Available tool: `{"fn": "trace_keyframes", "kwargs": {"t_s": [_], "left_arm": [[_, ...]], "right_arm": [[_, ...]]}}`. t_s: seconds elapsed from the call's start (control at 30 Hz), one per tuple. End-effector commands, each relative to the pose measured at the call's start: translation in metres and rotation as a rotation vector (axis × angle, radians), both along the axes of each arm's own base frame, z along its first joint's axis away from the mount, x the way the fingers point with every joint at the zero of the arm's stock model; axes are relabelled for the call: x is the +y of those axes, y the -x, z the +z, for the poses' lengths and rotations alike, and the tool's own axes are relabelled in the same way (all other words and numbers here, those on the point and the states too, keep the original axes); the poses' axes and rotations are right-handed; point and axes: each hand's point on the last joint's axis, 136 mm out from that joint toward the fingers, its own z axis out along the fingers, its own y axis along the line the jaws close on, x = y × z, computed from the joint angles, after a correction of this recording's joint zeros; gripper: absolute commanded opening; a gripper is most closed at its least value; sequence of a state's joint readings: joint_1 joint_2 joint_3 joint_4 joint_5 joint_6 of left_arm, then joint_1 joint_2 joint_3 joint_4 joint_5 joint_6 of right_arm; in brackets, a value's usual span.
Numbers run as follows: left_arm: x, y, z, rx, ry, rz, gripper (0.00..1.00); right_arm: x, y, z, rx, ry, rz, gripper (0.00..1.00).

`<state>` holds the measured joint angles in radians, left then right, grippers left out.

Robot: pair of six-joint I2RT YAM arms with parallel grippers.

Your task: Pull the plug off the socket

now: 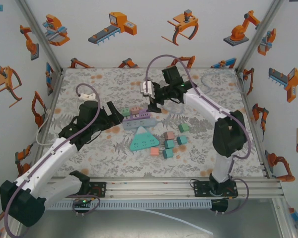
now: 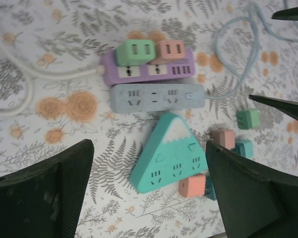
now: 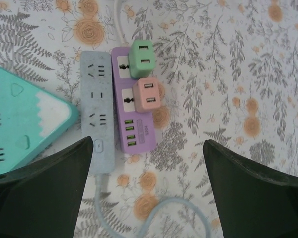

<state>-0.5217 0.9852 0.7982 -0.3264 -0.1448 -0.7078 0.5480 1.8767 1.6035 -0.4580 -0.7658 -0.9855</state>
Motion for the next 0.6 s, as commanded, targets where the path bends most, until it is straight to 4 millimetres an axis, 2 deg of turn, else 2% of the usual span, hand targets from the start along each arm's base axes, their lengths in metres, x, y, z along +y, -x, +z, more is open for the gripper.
{"fn": "trace_keyframes", "kwargs": {"t_s": [0.0, 0.07, 0.3, 0.57], "left_arm": [[0.023, -0.005, -0.015, 0.033, 0.014, 0.150, 0.90], [0.027, -0.012, -0.021, 0.036, 0.005, 0.162, 0.94], [0.030, -0.042, -0.042, 0.068, -0.024, 0.164, 0.94], [0.023, -0.072, -0.073, 0.096, -0.092, 0.149, 0.74]], "right_arm": [[0.014, 0.005, -0.019, -0.012, 0.074, 0.098, 0.77], [0.025, 0.000, -0.028, 0.007, 0.092, 0.110, 0.71], [0.046, -0.020, -0.067, 0.026, 0.159, 0.082, 0.69], [0.063, -0.026, -0.087, 0.074, 0.168, 0.073, 0.55]]}}
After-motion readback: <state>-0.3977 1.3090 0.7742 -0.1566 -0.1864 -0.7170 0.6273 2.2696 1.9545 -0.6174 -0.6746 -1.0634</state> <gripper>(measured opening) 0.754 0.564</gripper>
